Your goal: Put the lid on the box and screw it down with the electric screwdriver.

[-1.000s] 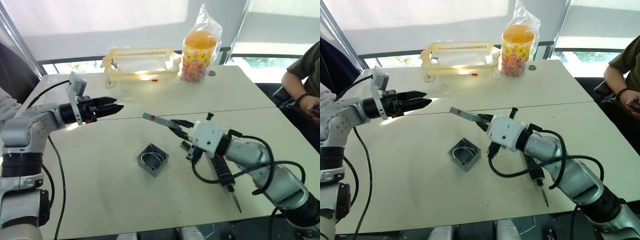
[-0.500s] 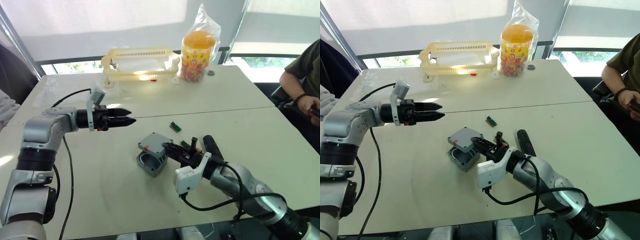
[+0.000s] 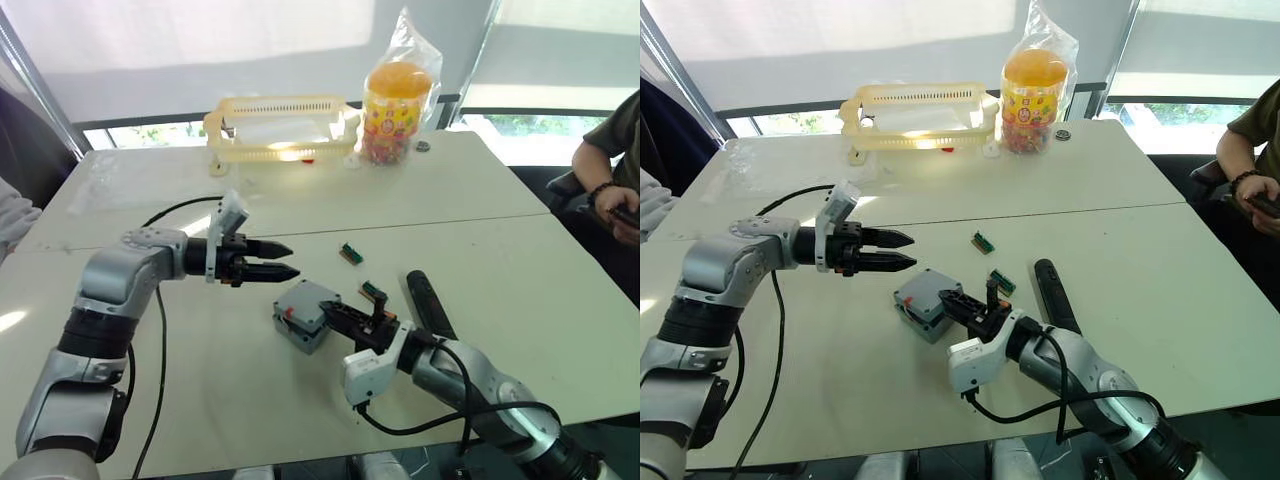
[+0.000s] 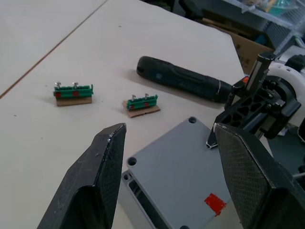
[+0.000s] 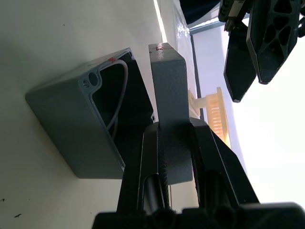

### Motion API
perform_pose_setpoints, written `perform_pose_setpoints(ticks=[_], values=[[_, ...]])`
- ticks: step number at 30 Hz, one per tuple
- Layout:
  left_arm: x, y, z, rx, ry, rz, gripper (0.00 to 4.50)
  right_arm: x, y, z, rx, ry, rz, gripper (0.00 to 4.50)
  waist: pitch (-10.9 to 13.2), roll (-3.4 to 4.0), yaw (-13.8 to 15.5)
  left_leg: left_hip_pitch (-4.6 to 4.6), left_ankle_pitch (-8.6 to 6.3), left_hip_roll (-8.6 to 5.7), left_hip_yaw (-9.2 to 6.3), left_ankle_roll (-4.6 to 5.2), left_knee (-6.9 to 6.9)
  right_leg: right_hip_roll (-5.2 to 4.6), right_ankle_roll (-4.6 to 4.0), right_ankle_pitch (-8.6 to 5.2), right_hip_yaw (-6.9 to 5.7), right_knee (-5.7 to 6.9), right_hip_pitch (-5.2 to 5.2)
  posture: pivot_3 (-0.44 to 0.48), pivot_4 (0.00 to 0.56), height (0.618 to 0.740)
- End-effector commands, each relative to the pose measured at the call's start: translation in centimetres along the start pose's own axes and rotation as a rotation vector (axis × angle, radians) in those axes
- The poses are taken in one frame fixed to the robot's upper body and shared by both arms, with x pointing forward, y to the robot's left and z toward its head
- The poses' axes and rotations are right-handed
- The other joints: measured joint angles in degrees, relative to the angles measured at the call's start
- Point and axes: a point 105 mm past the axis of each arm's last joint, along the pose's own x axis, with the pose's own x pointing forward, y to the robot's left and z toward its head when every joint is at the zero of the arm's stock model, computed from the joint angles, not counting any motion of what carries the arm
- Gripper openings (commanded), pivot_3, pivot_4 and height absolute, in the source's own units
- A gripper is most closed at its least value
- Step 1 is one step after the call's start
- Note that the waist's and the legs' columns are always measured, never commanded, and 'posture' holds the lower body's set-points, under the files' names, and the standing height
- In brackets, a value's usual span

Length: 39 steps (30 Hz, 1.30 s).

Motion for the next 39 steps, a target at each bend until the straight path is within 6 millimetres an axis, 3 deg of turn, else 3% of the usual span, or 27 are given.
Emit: perform_pose_setpoints(ticks=[1, 19, 30, 39], values=[[0.3, -0.7, 0.0, 0.039, 0.015, -0.024, 3.0, 0.0, -0.8, 0.0, -0.021, -0.015, -0.04, 0.13, 0.0, 0.0, 0.0, 0.01, 0.0, 0.0, 0.0, 0.0, 0.0, 0.0, 0.0, 0.0, 0.0, 0.0, 0.0, 0.0, 0.15, 0.74], [0.3, -0.4, -2.0, 0.067, 0.106, -0.015, 3.0, 0.2, 0.3, -0.2, -0.026, -0.021, -0.027, 0.13, 0.0, 0.0, 0.1, 0.03, 0.0, 0.0, -0.01, 0.0, 0.01, 0.0, 0.0, 0.0, 0.0, 0.02, 0.03, 0.0, 0.15, 0.74], [0.4, -0.2, -1.4, 0.069, 0.082, -0.011, 3.0, 0.4, 0.8, 0.0, -0.029, -0.029, -0.022, 0.13, 0.0, -0.01, 0.0, 0.04, 0.0, 0.0, -0.01, 0.0, 0.02, 0.0, 0.0, 0.0, 0.0, 0.03, 0.04, 0.0, 0.15, 0.74], [1.1, -0.5, -2.9, 0.109, 0.143, -0.028, 3.0, 0.4, 1.3, -0.1, -0.025, -0.023, -0.013, 0.13, 0.0, -0.01, 0.0, 0.05, 0.0, 0.0, -0.01, 0.0, 0.02, 0.0, 0.0, 0.0, 0.0, 0.04, 0.06, 0.0, 0.15, 0.74]])
